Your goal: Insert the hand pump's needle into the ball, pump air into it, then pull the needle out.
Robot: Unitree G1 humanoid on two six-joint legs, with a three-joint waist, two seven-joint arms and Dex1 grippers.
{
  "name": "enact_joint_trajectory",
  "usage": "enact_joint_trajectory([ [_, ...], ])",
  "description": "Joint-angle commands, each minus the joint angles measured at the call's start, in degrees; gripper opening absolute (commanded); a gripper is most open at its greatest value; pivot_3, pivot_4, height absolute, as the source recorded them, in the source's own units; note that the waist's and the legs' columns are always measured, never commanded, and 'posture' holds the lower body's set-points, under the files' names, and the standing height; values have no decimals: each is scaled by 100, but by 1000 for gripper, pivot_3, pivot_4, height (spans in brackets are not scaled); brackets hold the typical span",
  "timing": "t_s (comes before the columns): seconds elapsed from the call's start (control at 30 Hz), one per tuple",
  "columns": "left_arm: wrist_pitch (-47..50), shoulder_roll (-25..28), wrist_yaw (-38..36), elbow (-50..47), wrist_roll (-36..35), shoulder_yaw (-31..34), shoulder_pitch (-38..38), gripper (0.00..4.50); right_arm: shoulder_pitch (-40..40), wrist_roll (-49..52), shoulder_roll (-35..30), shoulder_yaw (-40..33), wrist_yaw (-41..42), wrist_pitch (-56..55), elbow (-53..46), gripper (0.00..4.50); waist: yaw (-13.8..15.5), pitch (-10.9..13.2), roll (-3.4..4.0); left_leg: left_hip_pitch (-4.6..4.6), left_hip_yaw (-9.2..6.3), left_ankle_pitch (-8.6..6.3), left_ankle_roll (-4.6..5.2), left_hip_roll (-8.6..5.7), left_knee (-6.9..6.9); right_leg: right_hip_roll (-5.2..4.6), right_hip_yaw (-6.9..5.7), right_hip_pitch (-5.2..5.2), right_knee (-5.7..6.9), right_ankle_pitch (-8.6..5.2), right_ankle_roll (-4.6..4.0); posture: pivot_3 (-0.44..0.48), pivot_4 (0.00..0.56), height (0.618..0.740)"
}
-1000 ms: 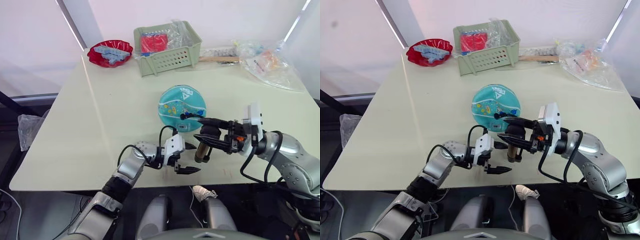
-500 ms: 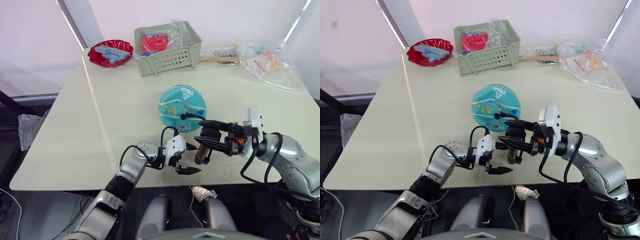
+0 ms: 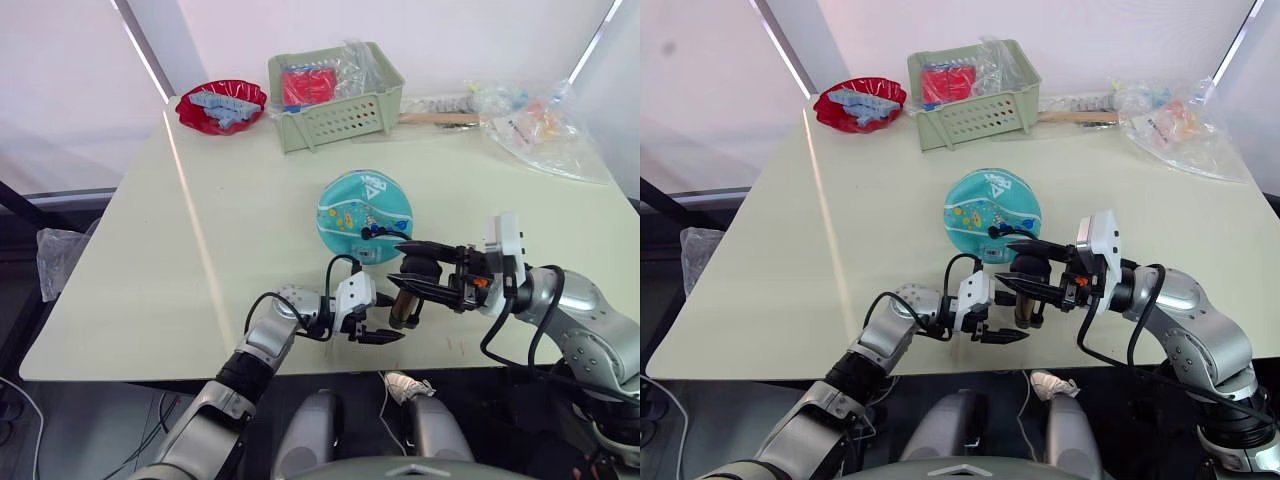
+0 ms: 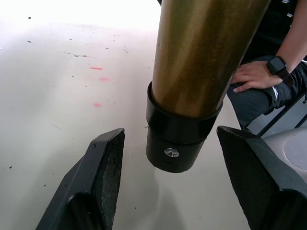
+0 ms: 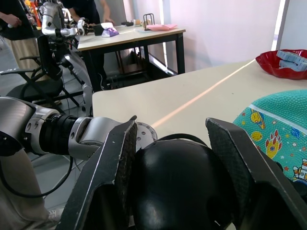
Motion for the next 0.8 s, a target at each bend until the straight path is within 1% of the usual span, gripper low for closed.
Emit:
enact_joint_trajectory([
  [0.03,-101,-44,11,-35,-37,87,-52,3295,11,-4,-9,-24,56,-171,-168,1829,0,0,0,0,0,0,0,0,0,0,0,0,0,0,0,0,150,737],
  [0.27,-75,-52,-29,-7,-70,117,-60,3295,7,-57,-5,-9,84,-190,-155,1829,0,0,0,0,0,0,0,0,1,0,0,0,1,0,0,0,150,737],
  [0.3,-76,-58,-34,0,-70,121,-62,2876,13,-64,-7,-11,91,-194,-155,1829,0,0,0,0,0,0,0,0,1,0,0,0,1,0,0,0,150,737],
  [0.33,-79,-61,-40,6,-71,124,-62,2722,18,-72,-6,-11,97,-197,-153,1829,0,0,0,0,0,0,0,0,1,0,0,0,1,0,0,0,150,737],
  [0.37,-81,-65,-41,7,-75,129,-58,2425,26,-81,-6,-10,103,-201,-155,1829,0,0,0,0,0,0,0,0,2,0,0,0,1,0,0,0,150,737],
  [0.43,-86,-71,-47,13,-87,141,-56,1420,33,-94,-3,-8,109,-206,-151,1829,0,0,0,0,0,0,0,0,2,0,0,0,1,0,0,0,150,737],
  [0.47,-90,-75,-49,16,-90,146,-55,1081,52,-102,-2,-5,114,-218,-153,1829,0,0,0,0,1,0,0,0,2,0,0,0,1,0,0,0,150,737],
  [0.5,-97,-79,-53,27,-91,151,-58,1014,64,-107,-3,1,117,-230,-148,1829,0,0,0,0,1,0,0,0,2,0,0,0,1,0,0,0,150,737],
  [0.7,-122,-99,-45,-5,-82,138,-17,1013,177,-192,-31,66,152,-340,-130,1829,-1,0,0,0,1,0,0,0,3,0,0,0,3,0,0,0,150,737],
  [0.8,-161,-130,-8,42,-36,124,-19,1013,294,-411,-164,117,257,-497,-87,1829,0,0,0,0,0,0,0,0,4,0,0,0,3,0,0,0,150,737],
])
